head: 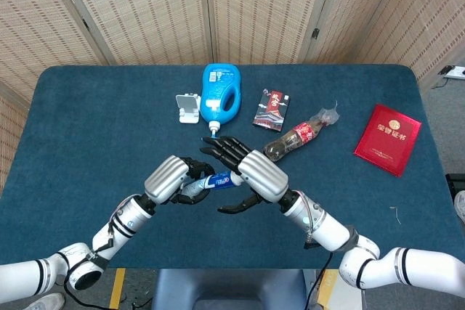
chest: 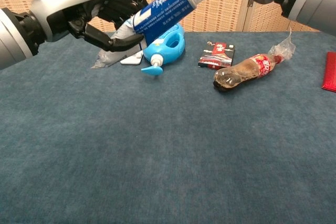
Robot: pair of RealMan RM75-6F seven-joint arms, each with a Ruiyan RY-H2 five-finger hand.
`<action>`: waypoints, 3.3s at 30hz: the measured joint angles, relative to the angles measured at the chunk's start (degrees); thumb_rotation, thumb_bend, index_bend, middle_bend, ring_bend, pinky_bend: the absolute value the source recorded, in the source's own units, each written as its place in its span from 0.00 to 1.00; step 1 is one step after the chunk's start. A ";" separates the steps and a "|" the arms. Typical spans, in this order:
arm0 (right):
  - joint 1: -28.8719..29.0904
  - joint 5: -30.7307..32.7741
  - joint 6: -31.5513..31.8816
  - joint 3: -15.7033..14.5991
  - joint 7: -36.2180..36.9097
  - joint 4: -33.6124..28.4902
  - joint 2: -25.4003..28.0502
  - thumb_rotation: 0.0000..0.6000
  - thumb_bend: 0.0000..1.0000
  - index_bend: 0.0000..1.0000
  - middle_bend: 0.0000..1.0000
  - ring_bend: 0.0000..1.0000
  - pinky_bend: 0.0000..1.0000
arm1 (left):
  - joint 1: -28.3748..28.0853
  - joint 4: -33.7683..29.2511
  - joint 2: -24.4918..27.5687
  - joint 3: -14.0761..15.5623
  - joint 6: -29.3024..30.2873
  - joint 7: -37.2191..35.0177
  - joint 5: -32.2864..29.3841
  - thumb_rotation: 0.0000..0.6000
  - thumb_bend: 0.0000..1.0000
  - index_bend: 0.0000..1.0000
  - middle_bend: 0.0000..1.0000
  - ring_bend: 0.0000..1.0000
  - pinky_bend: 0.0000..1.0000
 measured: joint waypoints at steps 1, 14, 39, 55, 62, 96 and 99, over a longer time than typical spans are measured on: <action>0.13 -0.01 0.10 0.06 -0.21 0.19 -0.33 0.16 0.00 0.00 0.00 0.00 0.00 | -0.02 -0.08 0.04 -0.06 -0.01 -0.25 -0.05 1.00 0.56 0.74 0.81 0.73 0.58; 1.79 0.79 -0.15 0.28 -1.54 1.86 -2.61 0.15 0.00 0.00 0.00 0.00 0.00 | -0.50 -0.18 0.64 -0.39 -0.92 -0.32 -0.61 1.00 0.56 0.74 0.81 0.73 0.58; 0.58 0.46 2.47 -0.99 -4.69 1.33 -1.05 0.15 0.00 0.00 0.00 0.00 0.00 | 0.37 1.24 1.89 1.16 -1.38 0.88 -0.88 1.00 0.56 0.74 0.81 0.72 0.58; -6.74 -0.70 8.91 -3.48 -4.95 -1.09 8.80 0.14 0.00 0.00 0.00 0.00 0.00 | 0.56 13.60 -2.60 5.72 -7.40 14.47 -1.72 1.00 0.56 0.67 0.78 0.65 0.47; -9.19 -0.50 10.36 -4.38 -3.54 -0.40 10.96 0.14 0.00 0.00 0.00 0.00 0.00 | -0.55 20.62 -8.02 5.88 -11.73 20.13 -4.79 1.00 0.53 0.46 0.61 0.49 0.41; -26.93 4.68 16.72 -12.67 -15.45 3.70 18.93 0.96 0.00 0.00 0.00 0.00 0.00 | 22.62 2.20 11.79 3.42 13.81 22.24 -16.54 1.00 0.38 0.23 0.32 0.27 0.23; -29.00 4.59 19.07 -13.11 -15.95 3.99 18.50 0.96 0.00 0.00 0.00 0.00 0.00 | 25.51 1.39 12.16 4.36 17.69 21.88 -14.81 1.00 0.38 0.24 0.32 0.27 0.23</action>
